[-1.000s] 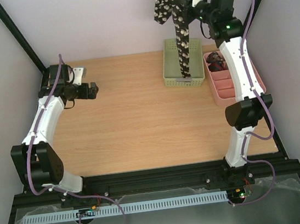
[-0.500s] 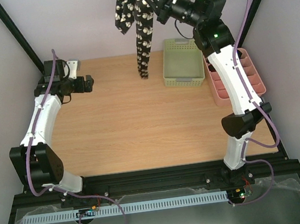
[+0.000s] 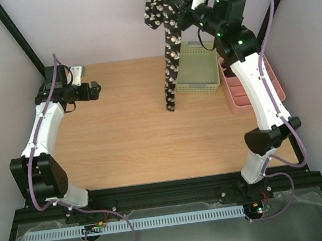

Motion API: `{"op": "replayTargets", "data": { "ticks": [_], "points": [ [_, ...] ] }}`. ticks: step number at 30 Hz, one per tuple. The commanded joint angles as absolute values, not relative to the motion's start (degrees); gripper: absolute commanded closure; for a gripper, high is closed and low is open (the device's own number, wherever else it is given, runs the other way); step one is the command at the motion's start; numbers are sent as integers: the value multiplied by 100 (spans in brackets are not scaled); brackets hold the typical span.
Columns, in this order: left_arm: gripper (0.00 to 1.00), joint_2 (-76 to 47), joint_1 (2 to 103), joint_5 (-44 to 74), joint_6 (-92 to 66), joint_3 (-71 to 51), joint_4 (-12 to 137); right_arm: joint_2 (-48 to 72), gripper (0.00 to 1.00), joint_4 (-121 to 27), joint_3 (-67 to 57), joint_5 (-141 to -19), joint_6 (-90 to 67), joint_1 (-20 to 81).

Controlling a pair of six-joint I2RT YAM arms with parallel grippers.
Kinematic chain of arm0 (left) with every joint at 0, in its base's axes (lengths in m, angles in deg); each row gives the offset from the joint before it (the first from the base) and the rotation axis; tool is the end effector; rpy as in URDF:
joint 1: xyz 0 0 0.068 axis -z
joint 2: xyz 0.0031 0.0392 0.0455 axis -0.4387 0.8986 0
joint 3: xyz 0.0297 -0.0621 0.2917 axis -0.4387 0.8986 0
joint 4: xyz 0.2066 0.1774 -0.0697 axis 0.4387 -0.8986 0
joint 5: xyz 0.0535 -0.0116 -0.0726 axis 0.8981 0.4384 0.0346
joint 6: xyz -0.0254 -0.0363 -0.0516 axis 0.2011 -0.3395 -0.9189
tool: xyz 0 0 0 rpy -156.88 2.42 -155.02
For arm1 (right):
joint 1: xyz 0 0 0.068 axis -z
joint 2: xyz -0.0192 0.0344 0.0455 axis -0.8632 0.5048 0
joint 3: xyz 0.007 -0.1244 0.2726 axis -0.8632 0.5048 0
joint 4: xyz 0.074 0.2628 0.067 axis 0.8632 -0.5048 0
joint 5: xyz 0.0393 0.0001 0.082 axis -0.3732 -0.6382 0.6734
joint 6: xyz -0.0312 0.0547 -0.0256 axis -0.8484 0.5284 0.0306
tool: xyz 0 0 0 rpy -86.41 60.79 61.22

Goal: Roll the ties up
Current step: Smooth out the tie at the center of the board.

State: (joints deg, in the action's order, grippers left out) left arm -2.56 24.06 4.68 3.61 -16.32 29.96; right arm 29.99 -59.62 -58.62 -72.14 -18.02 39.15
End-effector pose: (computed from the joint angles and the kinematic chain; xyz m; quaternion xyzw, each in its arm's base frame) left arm 0.3762 -0.0045 0.3446 0.0905 0.8896 -0.1200 0.4312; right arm 0.3577 0.1495 0.6233 -0.2095 0.5637 0.2239 0.7669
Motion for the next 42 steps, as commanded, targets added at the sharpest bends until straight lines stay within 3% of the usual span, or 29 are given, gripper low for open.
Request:
{"op": "replayTargets", "data": {
  "ticks": [1, 5, 10, 15, 26, 31, 36, 42],
  "points": [
    [1, -339, 2356, 283, 389, -1422, 2993, 1838, 99, -6017, -4905, -8127, -2574, 3938],
    [1, -248, 2356, 131, 347, -1420, 3026, 1266, 99, -5785, -4043, -8706, -2624, 3938],
    [1, -155, 2356, 110, 328, -1531, 2960, 1171, 99, -6124, -3804, -8951, -2785, 3928],
    [1, -248, 2356, 192, 361, -1454, 2959, 1029, 99, -6549, -2707, -7717, -2852, 3705],
    [1, -611, 2336, -171, 635, -979, 3019, 1088, 99, -5692, -1783, -7444, -1641, 2585],
    [1, -734, 2338, -302, 809, -796, 3133, 1202, 99, -6282, -1384, -5415, -1992, 2553],
    [1, -683, 2338, -269, 763, -830, 3182, 1281, 99, -5795, -1398, -5078, -1686, 2442],
    [1, -585, 2338, -399, 610, -868, 3384, 1617, 99, -5262, -3253, -5328, -381, 2387]
  ]
}}
